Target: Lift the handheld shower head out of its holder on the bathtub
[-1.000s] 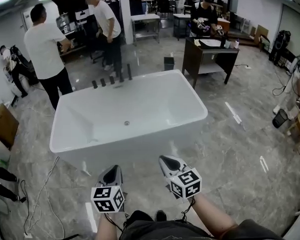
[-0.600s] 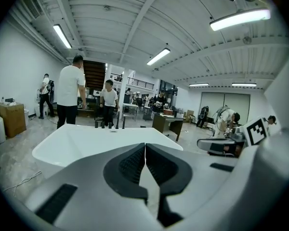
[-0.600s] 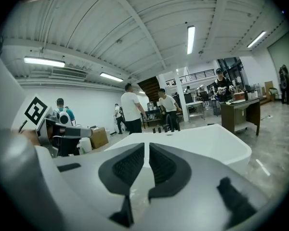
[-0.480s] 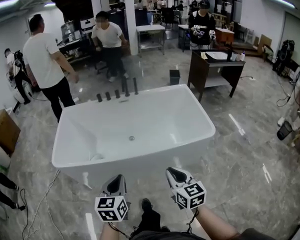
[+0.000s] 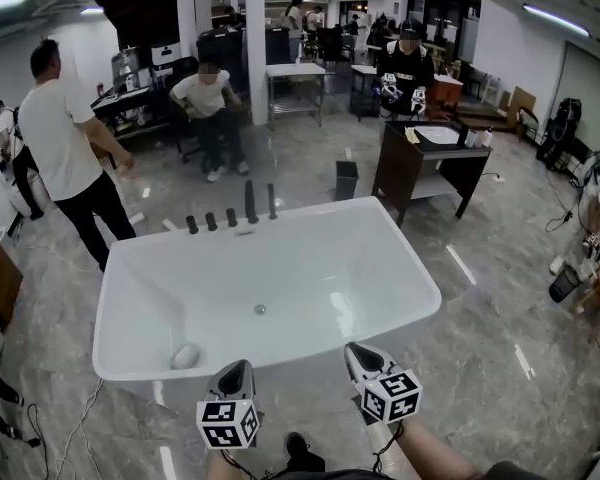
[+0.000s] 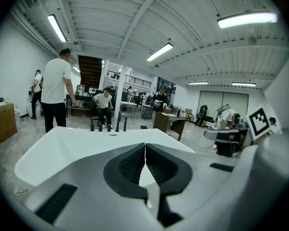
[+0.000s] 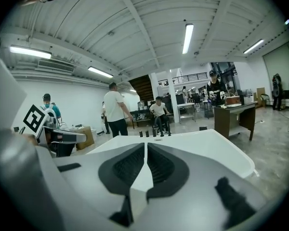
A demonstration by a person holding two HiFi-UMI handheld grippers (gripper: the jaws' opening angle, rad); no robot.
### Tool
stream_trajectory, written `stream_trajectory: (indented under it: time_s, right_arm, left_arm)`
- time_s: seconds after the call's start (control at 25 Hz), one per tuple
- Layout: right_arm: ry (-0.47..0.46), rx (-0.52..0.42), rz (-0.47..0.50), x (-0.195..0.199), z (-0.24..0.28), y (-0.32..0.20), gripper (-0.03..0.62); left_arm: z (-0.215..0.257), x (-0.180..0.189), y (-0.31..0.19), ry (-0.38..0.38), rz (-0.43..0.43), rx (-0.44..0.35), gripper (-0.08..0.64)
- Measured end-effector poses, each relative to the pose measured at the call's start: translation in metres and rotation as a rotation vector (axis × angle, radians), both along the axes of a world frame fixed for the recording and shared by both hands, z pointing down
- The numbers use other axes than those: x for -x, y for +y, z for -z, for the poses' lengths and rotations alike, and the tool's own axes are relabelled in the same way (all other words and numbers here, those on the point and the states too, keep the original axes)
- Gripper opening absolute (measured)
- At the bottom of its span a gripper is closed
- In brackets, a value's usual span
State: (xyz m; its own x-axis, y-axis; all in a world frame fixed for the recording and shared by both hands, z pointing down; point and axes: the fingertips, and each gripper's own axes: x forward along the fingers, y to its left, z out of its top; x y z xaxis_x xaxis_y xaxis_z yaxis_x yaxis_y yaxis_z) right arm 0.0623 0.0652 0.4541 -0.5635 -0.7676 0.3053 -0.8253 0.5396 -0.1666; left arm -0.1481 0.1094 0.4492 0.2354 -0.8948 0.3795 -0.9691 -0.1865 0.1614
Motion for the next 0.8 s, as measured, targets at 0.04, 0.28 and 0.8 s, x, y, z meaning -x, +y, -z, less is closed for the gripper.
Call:
stream_trajectory:
  time_s: [0.04, 0.28, 0.8]
  right_arm:
    - [0.004, -0.001, -0.006, 0.005, 0.003, -0.012, 0.028]
    - [0.003, -0.006, -0.094, 0.022, 0.01, -0.067, 0.029]
    - [0.001, -0.013, -0.083, 0.073, 0.004, -0.128, 0.029]
  left_arm:
    - [0.002, 0.006, -0.01, 0.001, -0.002, 0.0, 0.015]
    - [0.003, 0.041, -0.058, 0.023, -0.016, -0.003, 0.015]
    - [0.004, 0.088, -0.099, 0.017, -0.013, -0.027, 0.015]
